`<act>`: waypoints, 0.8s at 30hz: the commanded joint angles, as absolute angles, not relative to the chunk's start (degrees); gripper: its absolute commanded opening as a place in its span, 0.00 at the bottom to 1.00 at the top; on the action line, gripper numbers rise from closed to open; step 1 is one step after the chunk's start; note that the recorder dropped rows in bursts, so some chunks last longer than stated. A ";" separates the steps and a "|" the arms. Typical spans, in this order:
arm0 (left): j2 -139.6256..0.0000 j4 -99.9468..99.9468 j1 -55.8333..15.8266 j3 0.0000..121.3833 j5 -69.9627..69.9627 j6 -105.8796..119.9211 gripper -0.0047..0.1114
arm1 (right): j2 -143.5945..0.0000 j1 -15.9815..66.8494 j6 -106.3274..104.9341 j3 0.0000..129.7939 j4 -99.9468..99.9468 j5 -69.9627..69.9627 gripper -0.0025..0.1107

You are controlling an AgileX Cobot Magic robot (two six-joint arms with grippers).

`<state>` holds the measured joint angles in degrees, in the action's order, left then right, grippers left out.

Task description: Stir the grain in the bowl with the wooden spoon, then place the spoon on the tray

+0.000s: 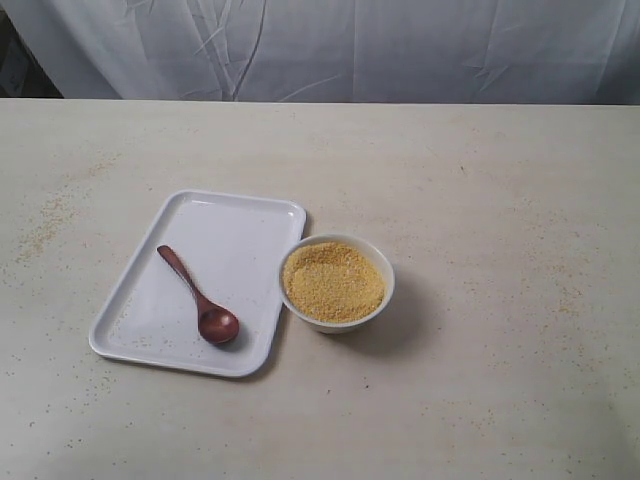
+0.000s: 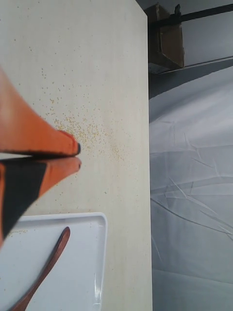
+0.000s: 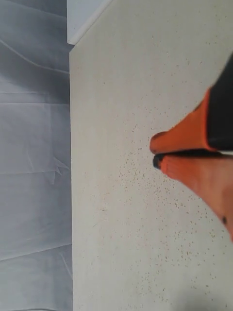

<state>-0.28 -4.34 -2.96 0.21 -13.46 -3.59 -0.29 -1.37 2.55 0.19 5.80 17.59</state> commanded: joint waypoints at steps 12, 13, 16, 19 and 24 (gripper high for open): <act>0.00 -4.51 -2.92 0.00 -13.24 -3.79 0.04 | 0.00 -1.69 2.22 0.00 4.42 17.00 0.01; 0.00 -4.51 -2.92 0.00 -13.24 -3.79 0.04 | 0.00 -1.69 2.22 0.00 4.42 17.00 0.01; 0.00 -4.51 -2.92 0.00 -13.24 -3.79 0.04 | 0.00 -1.69 2.22 0.00 4.27 17.00 0.01; 0.00 -4.51 -2.92 0.00 -13.24 -3.79 0.04 | 0.00 -1.69 2.38 0.00 3.53 17.10 0.01; 0.00 -4.51 -2.92 0.00 -13.24 -3.79 0.04 | 0.00 -1.69 2.49 0.00 3.53 17.10 0.01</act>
